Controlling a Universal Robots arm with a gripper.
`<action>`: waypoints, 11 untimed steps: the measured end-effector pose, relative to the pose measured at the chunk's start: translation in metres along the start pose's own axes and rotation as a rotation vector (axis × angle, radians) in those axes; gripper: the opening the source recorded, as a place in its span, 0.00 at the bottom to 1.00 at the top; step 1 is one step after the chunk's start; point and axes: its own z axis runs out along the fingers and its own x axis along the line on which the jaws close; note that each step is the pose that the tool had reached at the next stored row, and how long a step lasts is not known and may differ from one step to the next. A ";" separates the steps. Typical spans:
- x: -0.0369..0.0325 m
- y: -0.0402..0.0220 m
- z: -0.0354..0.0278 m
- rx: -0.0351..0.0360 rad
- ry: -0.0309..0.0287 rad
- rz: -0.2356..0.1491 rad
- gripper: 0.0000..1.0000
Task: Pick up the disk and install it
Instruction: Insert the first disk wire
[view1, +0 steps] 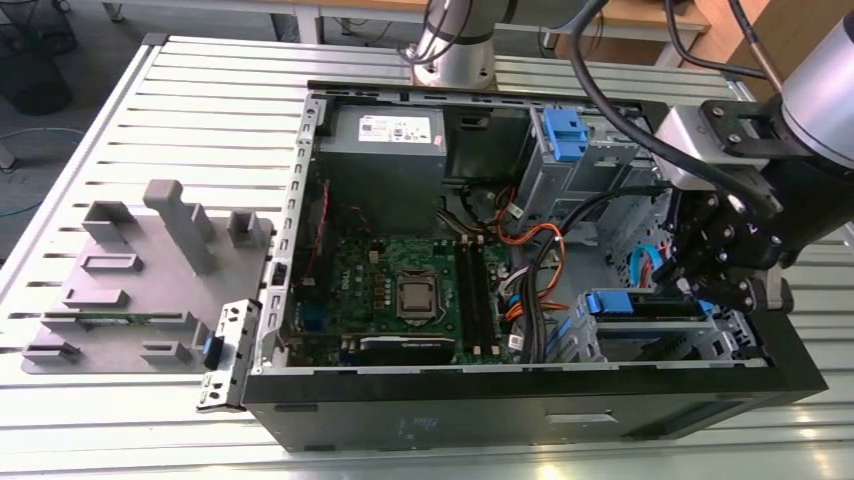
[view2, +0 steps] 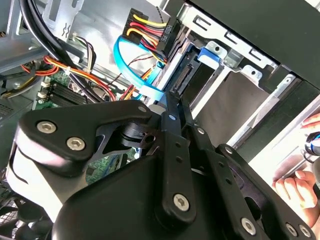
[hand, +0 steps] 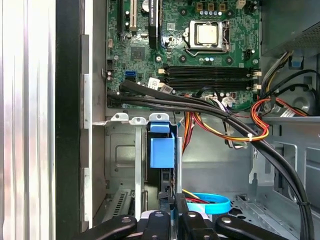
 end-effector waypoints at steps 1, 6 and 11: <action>0.0001 0.0002 0.0008 0.0000 -0.0002 0.000 0.16; 0.0002 0.0004 0.0029 -0.0001 0.0003 0.000 0.16; 0.0002 0.0005 0.0034 -0.0001 -0.0058 0.000 0.16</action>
